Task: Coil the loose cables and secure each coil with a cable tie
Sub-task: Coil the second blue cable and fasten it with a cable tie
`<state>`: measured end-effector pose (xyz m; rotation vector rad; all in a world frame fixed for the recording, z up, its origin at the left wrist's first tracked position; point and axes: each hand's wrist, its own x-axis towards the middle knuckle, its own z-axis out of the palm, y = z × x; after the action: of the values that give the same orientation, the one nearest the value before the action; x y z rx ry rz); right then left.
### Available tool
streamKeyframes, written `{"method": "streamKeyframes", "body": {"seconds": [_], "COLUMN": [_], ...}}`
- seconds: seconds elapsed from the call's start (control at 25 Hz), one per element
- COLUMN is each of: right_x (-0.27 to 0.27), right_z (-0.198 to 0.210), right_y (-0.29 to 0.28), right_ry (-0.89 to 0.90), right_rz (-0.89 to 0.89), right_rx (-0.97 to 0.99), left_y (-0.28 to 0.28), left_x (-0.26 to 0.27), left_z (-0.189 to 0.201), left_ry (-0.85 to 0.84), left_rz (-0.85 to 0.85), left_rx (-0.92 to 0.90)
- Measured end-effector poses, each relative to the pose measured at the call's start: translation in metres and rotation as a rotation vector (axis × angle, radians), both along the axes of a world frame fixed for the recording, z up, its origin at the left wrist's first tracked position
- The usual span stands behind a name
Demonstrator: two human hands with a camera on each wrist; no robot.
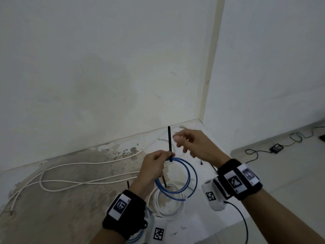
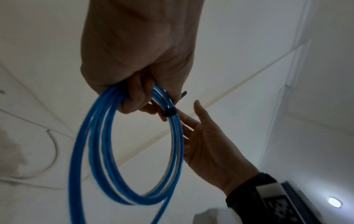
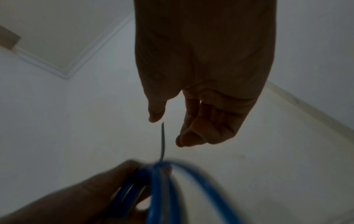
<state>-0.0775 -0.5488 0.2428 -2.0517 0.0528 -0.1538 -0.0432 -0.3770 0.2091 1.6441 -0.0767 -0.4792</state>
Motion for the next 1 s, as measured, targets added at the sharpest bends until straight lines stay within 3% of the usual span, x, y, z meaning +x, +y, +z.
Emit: {"method": "streamKeyframes", "body": {"seconds": [0.12,0.44,0.52,0.64,0.76,0.88,1.0], "right_x": [0.005,0.007,0.003,-0.011,-0.025,-0.020,-0.019], "right_z": [-0.009,-0.001,0.001,-0.007,-0.030,-0.041,-0.046], "right_y": [0.011,0.002,0.000,0.003,0.016,0.021,0.024], "right_ry": [-0.078,-0.075,-0.061,0.016,0.111,0.084,0.114], "right_rz": [-0.003,-0.110,-0.104,-0.029,-0.069,-0.261,-0.340], "right_rx": [-0.023,0.177,0.166,0.136,0.500,0.861,0.871], "left_y": [-0.006,-0.012,-0.017,-0.022,-0.025,-0.028,-0.031], "left_x": [-0.004,-0.006,-0.007,0.000,0.014,0.009,-0.003], "left_z": [0.006,0.015,0.015,0.012,0.010,0.004,-0.009], "left_ry": [-0.005,-0.050,-0.061,-0.045,0.005,0.074,0.082], "left_rz": [-0.029,-0.118,-0.073,0.123,0.260,0.199,0.148], "left_rx": [-0.032,-0.033,-0.046,-0.188,-0.302,-0.286,-0.272]}}
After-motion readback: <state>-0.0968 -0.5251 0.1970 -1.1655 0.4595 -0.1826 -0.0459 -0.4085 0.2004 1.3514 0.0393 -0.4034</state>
